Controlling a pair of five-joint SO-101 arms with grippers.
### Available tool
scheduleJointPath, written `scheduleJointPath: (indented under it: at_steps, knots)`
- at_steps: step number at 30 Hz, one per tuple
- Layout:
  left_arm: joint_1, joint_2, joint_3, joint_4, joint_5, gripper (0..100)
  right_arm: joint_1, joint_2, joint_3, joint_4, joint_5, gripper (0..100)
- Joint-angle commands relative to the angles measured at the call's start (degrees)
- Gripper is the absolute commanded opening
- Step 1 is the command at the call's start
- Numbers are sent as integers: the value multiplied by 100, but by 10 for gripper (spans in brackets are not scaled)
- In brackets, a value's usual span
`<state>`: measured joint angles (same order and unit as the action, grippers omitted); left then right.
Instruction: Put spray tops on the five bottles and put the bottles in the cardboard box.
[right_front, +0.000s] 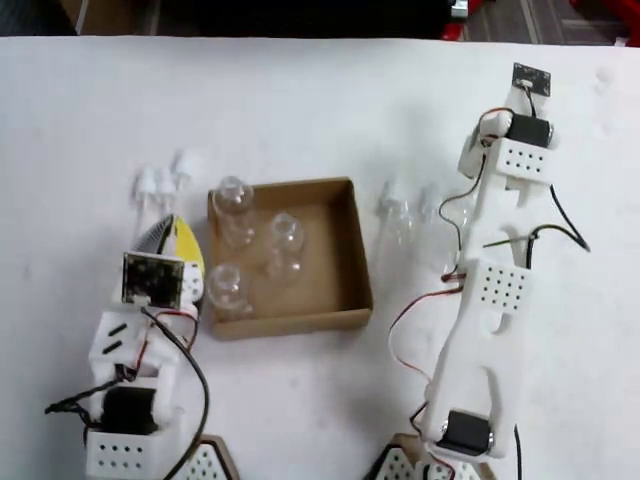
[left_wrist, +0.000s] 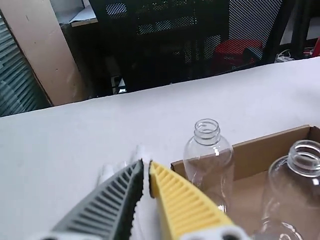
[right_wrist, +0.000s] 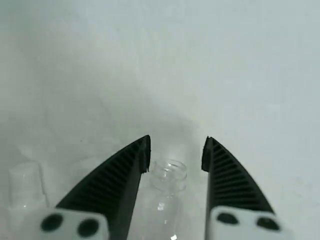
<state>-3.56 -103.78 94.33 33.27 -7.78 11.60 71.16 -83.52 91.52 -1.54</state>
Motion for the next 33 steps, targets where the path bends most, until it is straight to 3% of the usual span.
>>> scheduleJointPath:
  at_steps: [1, 7, 11, 14, 21, 23, 28, 33]
  knots:
    - [40, -101, -53, -26, -79, 24, -66, 136, -211, -286, -62, 156]
    - [-242, -101, -70, -44, 211, 27, -48, 330, -229, -462, -62, 137]
    - [-374, -101, -132, -44, 404, 28, -66, 303, -237, -470, -62, 5]
    - [-382, -101, -132, -44, 404, 28, -66, 303, -237, -470, -62, 48]
    - [-400, -101, -158, -35, 404, 28, -57, 303, -1196, 136, -18, 16]
    - [-690, -101, -281, 18, 457, 25, -84, 110, -1204, 312, -18, 16]
    - [-1270, -101, -527, 352, 1442, 28, -110, -576, -1099, 655, -18, 16]
    - [-1270, -101, -519, 334, 1301, 28, -84, -892, -1037, 690, -9, 15]
